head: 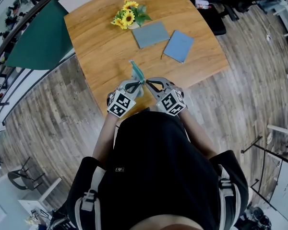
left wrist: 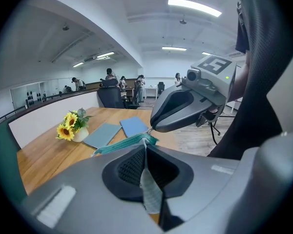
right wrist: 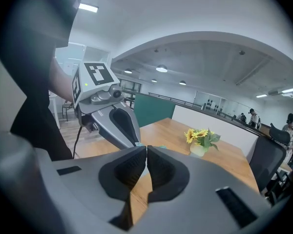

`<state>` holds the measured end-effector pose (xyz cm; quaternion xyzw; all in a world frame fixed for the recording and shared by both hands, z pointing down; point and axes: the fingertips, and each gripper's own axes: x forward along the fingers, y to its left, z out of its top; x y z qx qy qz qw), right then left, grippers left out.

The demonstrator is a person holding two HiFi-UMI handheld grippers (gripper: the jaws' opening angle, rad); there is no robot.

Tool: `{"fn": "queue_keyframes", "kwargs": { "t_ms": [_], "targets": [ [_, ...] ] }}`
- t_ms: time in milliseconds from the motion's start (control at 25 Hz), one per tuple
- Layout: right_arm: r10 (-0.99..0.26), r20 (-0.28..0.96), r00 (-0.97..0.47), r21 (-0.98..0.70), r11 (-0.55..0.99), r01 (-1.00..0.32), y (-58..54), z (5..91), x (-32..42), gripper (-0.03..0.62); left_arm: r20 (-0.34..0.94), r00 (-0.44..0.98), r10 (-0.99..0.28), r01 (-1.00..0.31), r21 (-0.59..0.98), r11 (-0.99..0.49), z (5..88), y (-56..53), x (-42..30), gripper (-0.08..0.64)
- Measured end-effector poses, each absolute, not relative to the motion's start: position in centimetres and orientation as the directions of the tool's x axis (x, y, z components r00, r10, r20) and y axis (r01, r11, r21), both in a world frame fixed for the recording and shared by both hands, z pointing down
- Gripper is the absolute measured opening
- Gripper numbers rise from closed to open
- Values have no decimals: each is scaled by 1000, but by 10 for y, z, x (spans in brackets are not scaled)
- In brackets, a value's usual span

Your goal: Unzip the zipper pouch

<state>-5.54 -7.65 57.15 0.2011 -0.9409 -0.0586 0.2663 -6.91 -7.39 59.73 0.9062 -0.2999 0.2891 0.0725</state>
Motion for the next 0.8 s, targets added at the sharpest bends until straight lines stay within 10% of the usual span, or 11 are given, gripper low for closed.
{"fn": "queue_keyframes", "kwargs": {
  "t_ms": [800],
  "targets": [
    [-498, 478, -724, 277, 867, -414, -76, 571, -43, 12, 551, 695, -462, -533, -36, -845, 591, -61, -51, 11]
  ]
}}
